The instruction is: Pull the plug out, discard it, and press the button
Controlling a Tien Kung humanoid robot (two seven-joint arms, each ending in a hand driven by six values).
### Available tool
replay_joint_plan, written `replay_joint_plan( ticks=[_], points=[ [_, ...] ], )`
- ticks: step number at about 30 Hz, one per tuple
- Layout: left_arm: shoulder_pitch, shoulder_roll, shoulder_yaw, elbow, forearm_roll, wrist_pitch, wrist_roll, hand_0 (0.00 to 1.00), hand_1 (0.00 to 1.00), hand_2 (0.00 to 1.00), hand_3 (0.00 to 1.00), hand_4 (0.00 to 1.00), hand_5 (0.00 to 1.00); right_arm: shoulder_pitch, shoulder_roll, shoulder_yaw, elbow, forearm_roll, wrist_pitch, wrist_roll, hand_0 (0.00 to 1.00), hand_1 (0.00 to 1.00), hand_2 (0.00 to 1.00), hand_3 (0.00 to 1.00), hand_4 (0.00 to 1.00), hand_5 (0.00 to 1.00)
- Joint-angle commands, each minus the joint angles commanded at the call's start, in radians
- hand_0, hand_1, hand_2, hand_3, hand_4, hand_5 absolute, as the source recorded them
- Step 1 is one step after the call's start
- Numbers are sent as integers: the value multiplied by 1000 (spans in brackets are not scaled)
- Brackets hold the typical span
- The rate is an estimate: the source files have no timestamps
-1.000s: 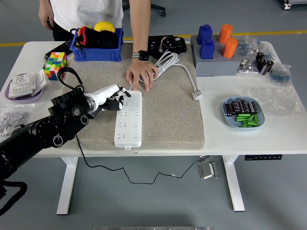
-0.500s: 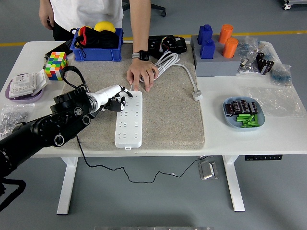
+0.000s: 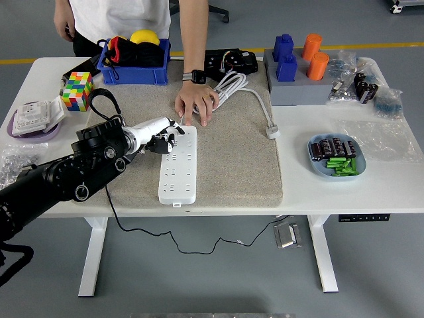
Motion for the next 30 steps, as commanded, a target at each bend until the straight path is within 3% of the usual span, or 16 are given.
replay_joint_plan(
  ticks=[8,12,17,18,23,24,29,30],
  points=[
    [55,25,-178,-125,91,28,-31,22,11,109,767,2,2,-2,3,3,1,-2,0,0,767,729,724,713,883,658],
    [136,36,-302,-201,182,66,-83,77,54,122,725,2,2,-2,6,7,2,-3,0,0,767,729,724,713,883,658],
    [238,53,-470,-283,238,60,-74,77,54,122,725,2,2,-5,8,10,1,-6,0,0,767,729,724,713,883,658],
    [254,58,-500,-297,247,61,-74,414,489,533,734,634,2,-5,7,11,1,-6,0,0,767,729,724,713,883,658],
    [335,83,-637,-357,281,62,-72,414,489,533,734,634,2,-4,9,16,1,-8,0,0,767,729,724,713,883,658],
    [347,85,-658,-365,284,65,-74,761,749,725,815,726,16,-4,9,16,2,-8,0,0,767,729,724,713,883,658],
    [420,76,-781,-400,299,86,-91,761,749,725,815,726,16,-1,10,19,3,-8,0,0,767,729,724,713,883,658],
    [434,71,-808,-405,302,90,-97,902,935,890,869,763,239,0,10,20,3,-8,0,0,767,729,724,713,883,658]
  ],
)
